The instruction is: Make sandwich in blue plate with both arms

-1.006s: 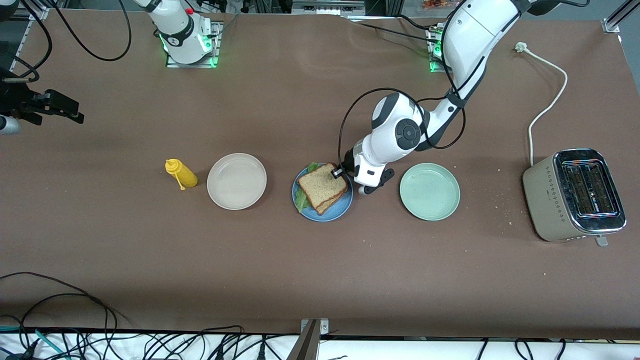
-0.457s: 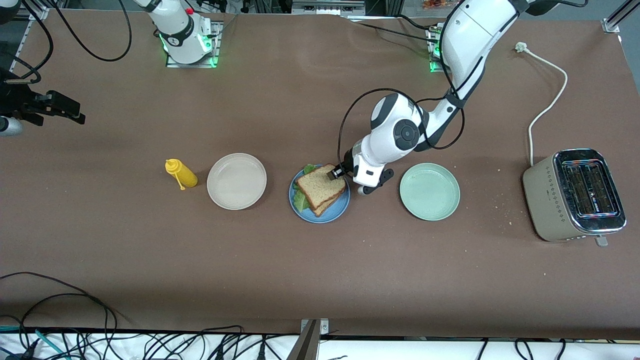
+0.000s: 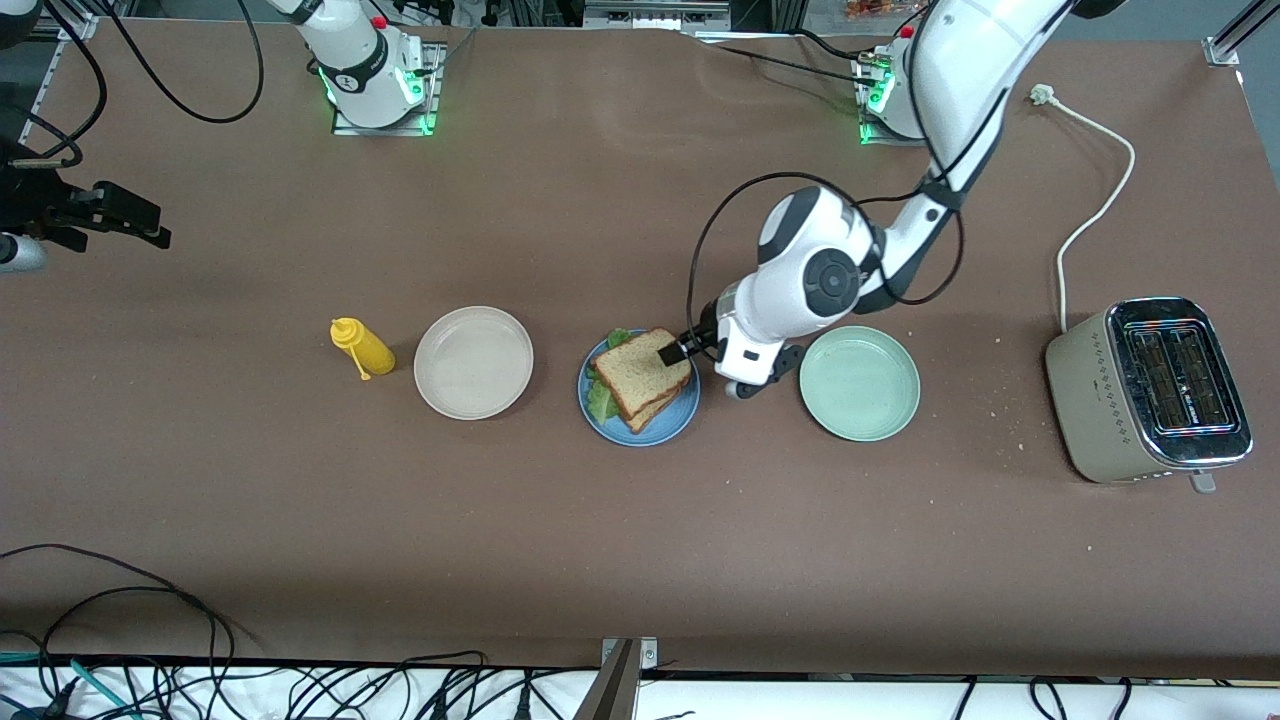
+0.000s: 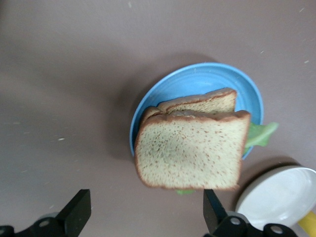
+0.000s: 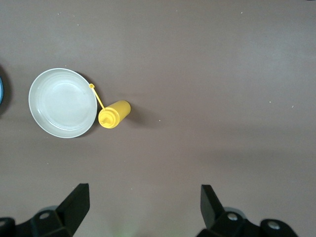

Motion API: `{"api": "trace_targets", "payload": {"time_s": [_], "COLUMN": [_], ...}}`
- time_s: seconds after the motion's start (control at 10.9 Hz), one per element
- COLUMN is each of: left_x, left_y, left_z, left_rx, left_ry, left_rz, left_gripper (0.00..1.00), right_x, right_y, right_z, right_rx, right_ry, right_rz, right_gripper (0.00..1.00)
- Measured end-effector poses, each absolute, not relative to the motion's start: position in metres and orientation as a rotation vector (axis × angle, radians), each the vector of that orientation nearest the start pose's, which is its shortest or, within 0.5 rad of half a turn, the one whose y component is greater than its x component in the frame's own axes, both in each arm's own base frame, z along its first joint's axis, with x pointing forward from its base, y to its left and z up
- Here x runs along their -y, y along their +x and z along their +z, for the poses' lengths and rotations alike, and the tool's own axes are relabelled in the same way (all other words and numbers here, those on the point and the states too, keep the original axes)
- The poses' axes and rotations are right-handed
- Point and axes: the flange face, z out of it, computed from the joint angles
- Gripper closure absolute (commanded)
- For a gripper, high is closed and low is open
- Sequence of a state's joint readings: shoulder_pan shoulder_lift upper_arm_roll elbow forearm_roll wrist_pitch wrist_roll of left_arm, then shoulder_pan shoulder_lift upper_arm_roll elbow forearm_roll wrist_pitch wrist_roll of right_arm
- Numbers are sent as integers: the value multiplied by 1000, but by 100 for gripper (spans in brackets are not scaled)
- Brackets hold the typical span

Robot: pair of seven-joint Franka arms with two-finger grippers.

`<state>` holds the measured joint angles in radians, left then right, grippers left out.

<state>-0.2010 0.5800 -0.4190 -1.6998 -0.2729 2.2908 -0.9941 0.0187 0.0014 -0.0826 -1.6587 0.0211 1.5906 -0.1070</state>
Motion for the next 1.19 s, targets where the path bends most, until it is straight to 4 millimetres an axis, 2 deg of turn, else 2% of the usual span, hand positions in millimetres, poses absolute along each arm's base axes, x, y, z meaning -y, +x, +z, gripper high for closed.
{"api": "trace_targets", "payload": {"time_s": [0.18, 0.37, 0.64, 0.91, 1.1, 1.19], "left_x": [336, 282, 203, 121, 73, 57], "left_y": [583, 590, 581, 584, 581, 578], "left_z": [348, 402, 462, 497, 502, 501], "left_rx": [1058, 1021, 730, 516, 430, 395], "left_ry": [-3244, -3181, -3060, -3065, -3077, -3079], "left_rz": [488, 383, 236, 191, 195, 202], "left_gripper": [0, 0, 0, 0, 0, 0], "right_x": [33, 32, 29, 28, 28, 28], "right_y": [552, 553, 553, 553, 553, 553], "right_z": [584, 584, 584, 584, 584, 585], "right_rx": [66, 67, 78, 80, 80, 80], "right_ry": [-3112, -3112, -3113, -3113, -3113, -3113], "right_rz": [105, 105, 105, 103, 103, 103], "right_gripper": [0, 0, 0, 0, 0, 0]}}
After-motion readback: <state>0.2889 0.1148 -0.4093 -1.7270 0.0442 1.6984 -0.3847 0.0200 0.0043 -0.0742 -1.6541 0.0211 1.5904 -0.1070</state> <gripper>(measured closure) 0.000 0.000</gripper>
